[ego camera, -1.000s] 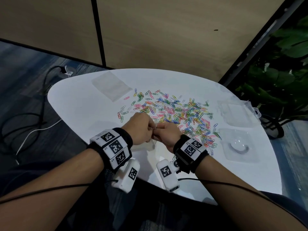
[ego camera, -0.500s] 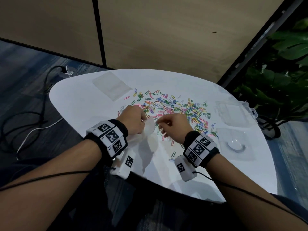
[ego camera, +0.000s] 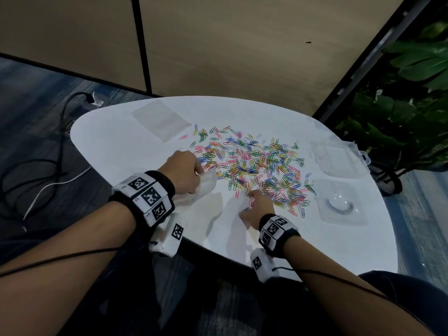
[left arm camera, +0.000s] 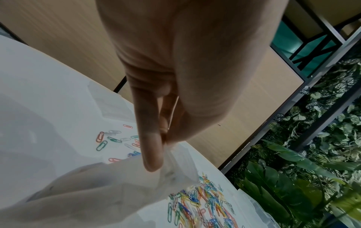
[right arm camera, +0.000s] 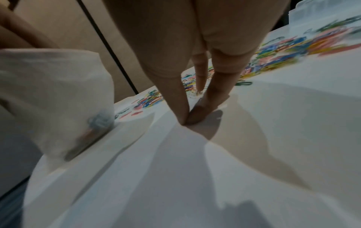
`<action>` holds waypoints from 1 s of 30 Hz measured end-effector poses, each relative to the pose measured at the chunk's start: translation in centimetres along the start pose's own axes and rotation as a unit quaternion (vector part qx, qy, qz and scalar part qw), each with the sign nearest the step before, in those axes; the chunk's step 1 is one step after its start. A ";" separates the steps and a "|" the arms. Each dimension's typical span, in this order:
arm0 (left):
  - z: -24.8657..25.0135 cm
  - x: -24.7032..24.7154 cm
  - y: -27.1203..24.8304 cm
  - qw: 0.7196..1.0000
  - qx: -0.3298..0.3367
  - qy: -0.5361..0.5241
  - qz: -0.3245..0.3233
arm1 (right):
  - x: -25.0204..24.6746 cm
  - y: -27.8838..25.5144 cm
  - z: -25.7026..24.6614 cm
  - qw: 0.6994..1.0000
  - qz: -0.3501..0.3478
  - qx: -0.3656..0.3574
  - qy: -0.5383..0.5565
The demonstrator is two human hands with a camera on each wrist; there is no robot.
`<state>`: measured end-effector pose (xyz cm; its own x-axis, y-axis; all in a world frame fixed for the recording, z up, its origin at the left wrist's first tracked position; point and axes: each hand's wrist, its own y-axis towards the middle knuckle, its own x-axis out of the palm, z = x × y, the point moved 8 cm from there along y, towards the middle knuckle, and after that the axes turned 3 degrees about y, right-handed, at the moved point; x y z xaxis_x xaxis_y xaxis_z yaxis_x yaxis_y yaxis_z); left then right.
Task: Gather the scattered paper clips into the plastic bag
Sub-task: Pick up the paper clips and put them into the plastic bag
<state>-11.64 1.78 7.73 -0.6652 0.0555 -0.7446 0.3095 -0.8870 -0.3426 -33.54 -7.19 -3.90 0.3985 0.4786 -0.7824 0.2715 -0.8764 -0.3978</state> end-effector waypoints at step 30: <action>0.7 1.7 2.0 1.000 0.011 -0.008 -0.003 | -2.7 3.9 -4.7 0.819 -0.193 0.037 0.539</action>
<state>-12.63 -0.24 6.19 -0.6769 0.0533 -0.7341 0.2911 -0.8967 -0.3335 -29.46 -11.59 -1.10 0.8482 0.4556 0.2704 0.5218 -0.6303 -0.5749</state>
